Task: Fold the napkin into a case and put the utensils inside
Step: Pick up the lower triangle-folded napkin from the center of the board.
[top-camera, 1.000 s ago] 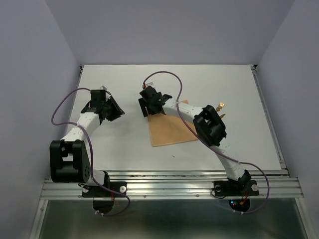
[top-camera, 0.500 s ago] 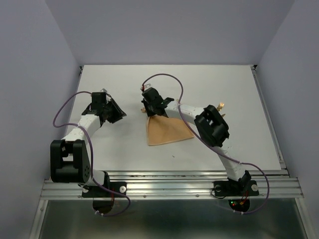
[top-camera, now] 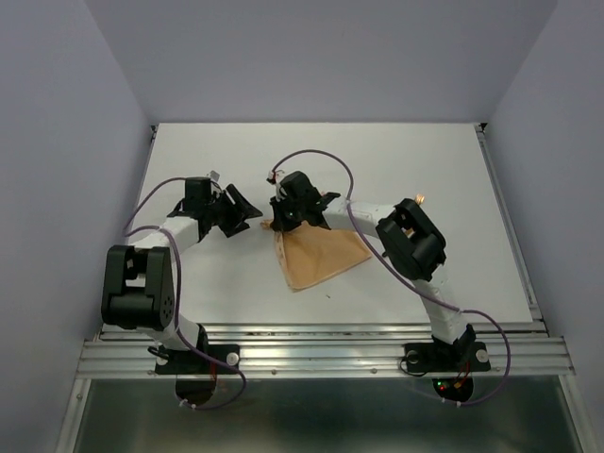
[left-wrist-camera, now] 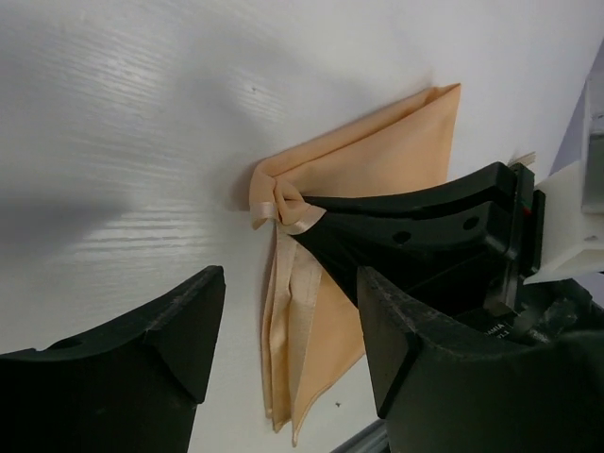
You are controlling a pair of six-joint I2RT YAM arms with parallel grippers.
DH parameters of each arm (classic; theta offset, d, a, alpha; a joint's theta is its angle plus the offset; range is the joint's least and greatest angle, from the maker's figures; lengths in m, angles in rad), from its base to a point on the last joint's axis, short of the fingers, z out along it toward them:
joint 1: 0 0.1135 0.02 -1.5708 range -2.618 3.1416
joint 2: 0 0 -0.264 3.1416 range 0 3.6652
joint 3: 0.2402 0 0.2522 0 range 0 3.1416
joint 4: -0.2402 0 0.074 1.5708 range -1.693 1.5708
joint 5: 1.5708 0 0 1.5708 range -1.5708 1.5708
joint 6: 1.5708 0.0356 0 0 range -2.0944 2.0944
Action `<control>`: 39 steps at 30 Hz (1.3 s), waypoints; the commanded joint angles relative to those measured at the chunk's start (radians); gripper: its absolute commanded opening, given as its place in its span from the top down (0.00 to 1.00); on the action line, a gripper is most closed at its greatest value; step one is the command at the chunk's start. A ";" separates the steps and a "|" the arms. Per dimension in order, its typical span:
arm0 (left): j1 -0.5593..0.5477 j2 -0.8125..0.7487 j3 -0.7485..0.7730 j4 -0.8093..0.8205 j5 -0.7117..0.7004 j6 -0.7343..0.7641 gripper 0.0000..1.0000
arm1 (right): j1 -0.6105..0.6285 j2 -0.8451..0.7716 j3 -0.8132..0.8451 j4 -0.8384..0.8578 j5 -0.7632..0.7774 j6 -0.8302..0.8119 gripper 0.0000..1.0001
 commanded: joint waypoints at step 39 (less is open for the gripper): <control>-0.105 0.155 0.003 0.105 0.017 -0.149 1.00 | -0.018 -0.217 -0.175 0.047 -0.226 -0.018 0.34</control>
